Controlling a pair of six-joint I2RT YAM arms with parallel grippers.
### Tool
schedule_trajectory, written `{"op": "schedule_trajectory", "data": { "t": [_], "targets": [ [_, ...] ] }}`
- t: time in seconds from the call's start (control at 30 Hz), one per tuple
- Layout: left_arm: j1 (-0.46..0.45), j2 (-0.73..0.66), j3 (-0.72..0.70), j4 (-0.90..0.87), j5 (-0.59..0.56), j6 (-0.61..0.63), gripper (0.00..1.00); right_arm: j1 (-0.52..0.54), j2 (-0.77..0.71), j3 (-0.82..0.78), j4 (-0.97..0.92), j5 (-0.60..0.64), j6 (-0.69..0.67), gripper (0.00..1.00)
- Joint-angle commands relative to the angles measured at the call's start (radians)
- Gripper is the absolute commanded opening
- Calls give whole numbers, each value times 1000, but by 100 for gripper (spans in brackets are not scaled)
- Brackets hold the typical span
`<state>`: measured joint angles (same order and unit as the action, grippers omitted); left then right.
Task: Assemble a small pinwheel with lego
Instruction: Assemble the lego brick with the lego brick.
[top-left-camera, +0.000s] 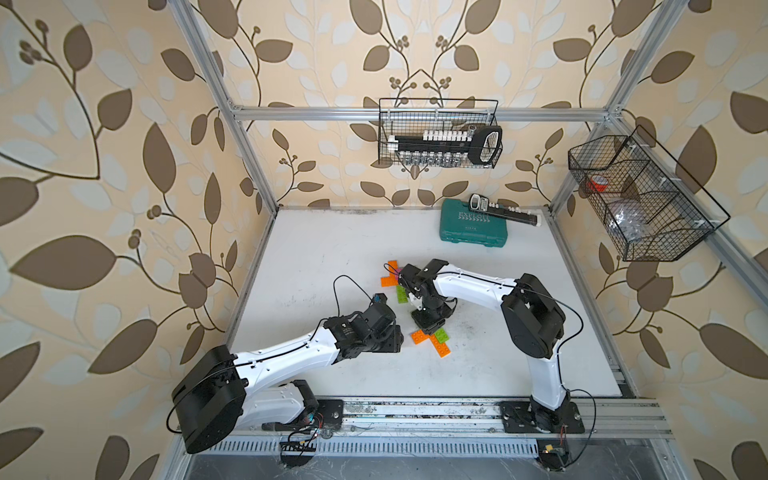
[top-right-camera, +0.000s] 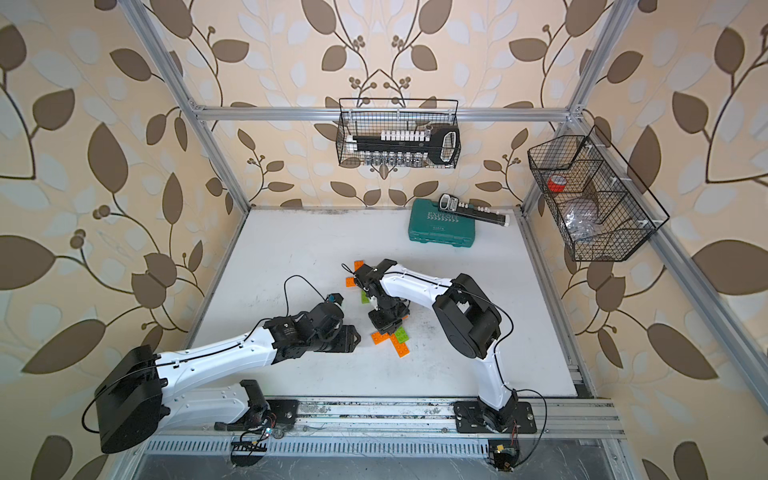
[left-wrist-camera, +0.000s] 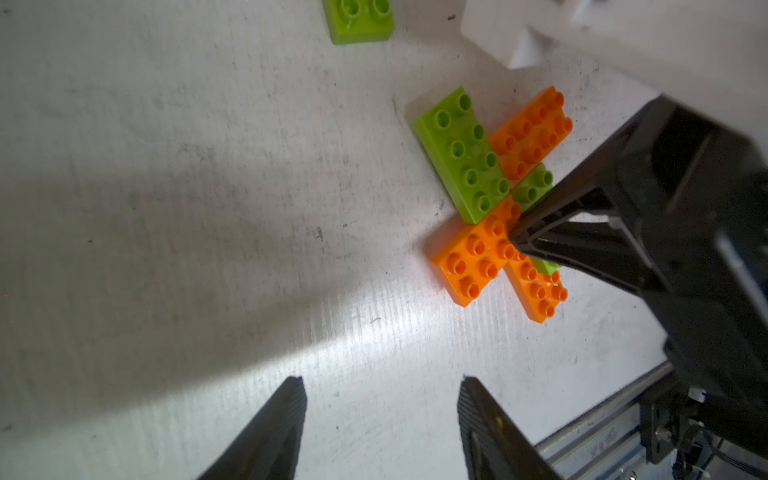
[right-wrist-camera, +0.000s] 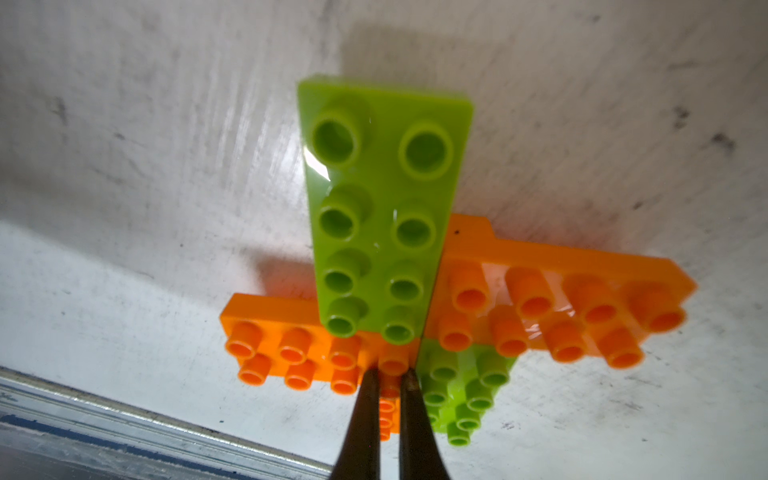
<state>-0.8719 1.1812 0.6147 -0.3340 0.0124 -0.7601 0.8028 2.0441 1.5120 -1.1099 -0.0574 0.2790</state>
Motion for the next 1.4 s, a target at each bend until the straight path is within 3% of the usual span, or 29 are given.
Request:
{"op": "schedule_trajectory", "data": {
  "t": [0.0, 0.63, 0.87, 0.97, 1.13, 1.37],
  "targets": [
    [-7, -15, 44, -22, -45, 13, 62, 6, 37, -32, 37, 40, -1, 3],
    [-7, -39, 50, -46, -52, 9, 64, 5, -50, -7, -1, 6, 21, 17],
    [27, -28, 118, -108, -100, 81, 65, -40, -188, -35, 21, -44, 60, 26],
    [54, 25, 180, -114, -84, 143, 65, -92, -271, -78, 53, -29, 84, 29],
    [48, 208, 370, -136, -54, 230, 64, -278, -357, -184, 130, -11, 150, 31],
    [5, 413, 572, -100, -27, 283, 64, -458, -338, -226, 210, 1, 176, 30]
  ]
}}
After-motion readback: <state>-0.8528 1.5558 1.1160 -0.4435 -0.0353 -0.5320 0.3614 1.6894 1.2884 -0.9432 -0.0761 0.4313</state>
